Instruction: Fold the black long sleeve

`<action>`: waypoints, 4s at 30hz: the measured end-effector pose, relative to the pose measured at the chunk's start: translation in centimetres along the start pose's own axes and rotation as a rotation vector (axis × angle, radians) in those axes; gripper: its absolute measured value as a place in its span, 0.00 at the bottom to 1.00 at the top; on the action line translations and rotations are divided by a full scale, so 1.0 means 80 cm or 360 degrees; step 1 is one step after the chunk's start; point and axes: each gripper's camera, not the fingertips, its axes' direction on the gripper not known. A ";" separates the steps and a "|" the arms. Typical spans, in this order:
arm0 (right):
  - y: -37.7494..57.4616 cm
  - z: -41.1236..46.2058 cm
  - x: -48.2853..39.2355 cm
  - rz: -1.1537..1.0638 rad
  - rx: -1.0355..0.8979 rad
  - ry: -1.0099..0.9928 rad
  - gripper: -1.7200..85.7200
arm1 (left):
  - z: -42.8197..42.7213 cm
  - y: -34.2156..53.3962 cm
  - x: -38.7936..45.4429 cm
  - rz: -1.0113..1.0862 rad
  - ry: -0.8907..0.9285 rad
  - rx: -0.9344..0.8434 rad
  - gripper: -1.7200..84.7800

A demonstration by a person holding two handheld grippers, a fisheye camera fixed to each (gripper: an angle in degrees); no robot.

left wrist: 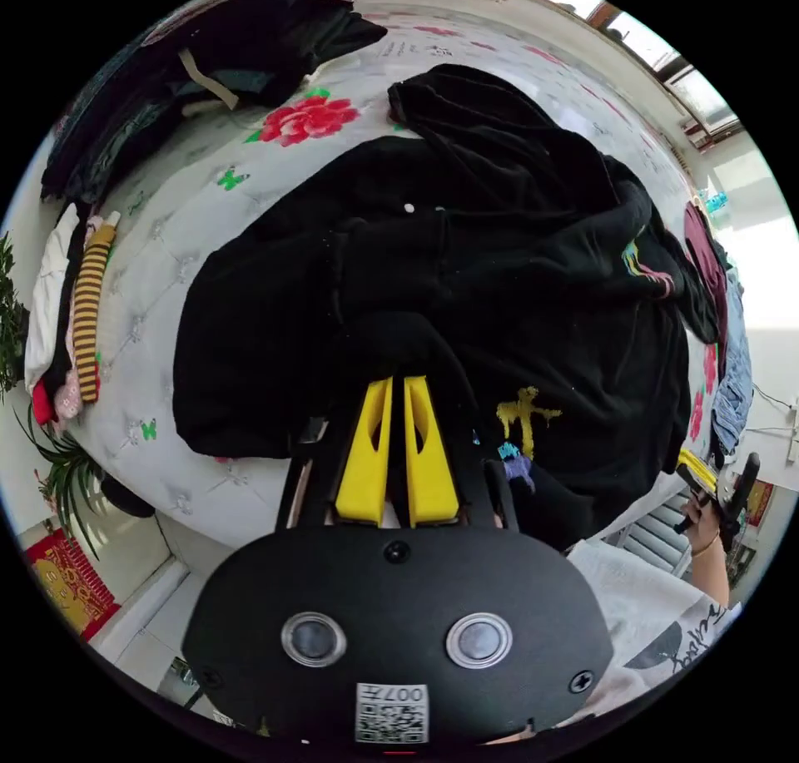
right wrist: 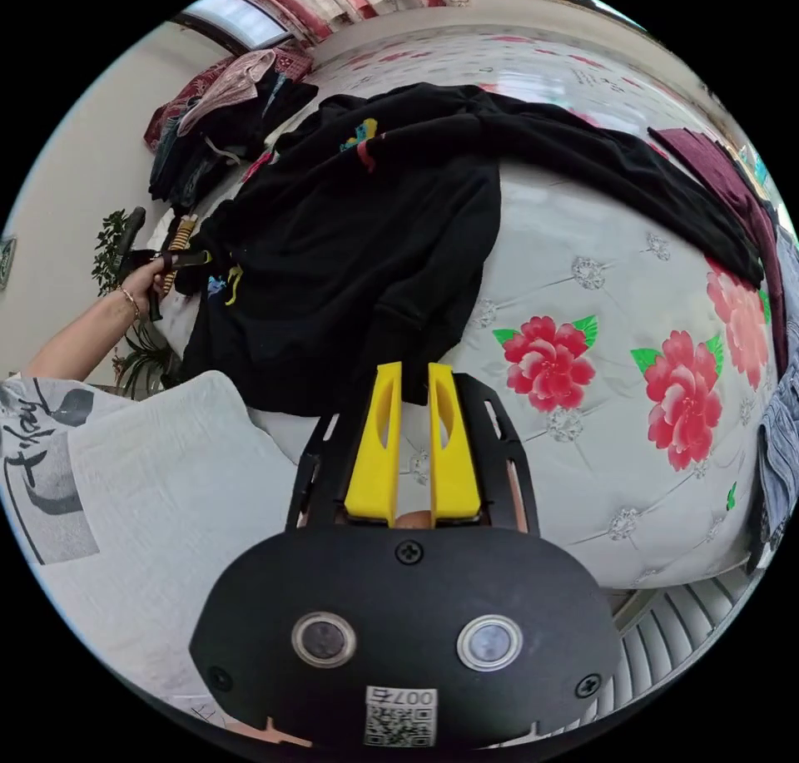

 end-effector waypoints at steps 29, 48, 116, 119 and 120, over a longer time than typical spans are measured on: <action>-0.040 0.037 0.098 0.0092 -0.0136 -0.0262 0.03 | 0.008 0.138 -0.081 0.0307 0.0664 -0.0242 0.08; -0.215 -0.466 0.122 -0.0347 0.1891 -0.1334 0.02 | -0.465 -0.167 -0.177 0.0818 0.2025 0.1424 0.05; -0.132 -0.162 0.282 0.1109 0.0963 0.0564 0.05 | -0.027 0.007 -0.150 -0.0765 0.1043 0.0169 0.07; -0.055 -0.283 0.304 0.1405 0.1176 0.0933 0.07 | -0.027 -0.014 -0.163 -0.0735 0.1042 0.0190 0.07; -0.040 -0.308 0.316 0.1435 0.1127 0.0882 0.08 | -0.025 -0.025 -0.168 -0.0720 0.1038 0.0202 0.07</action>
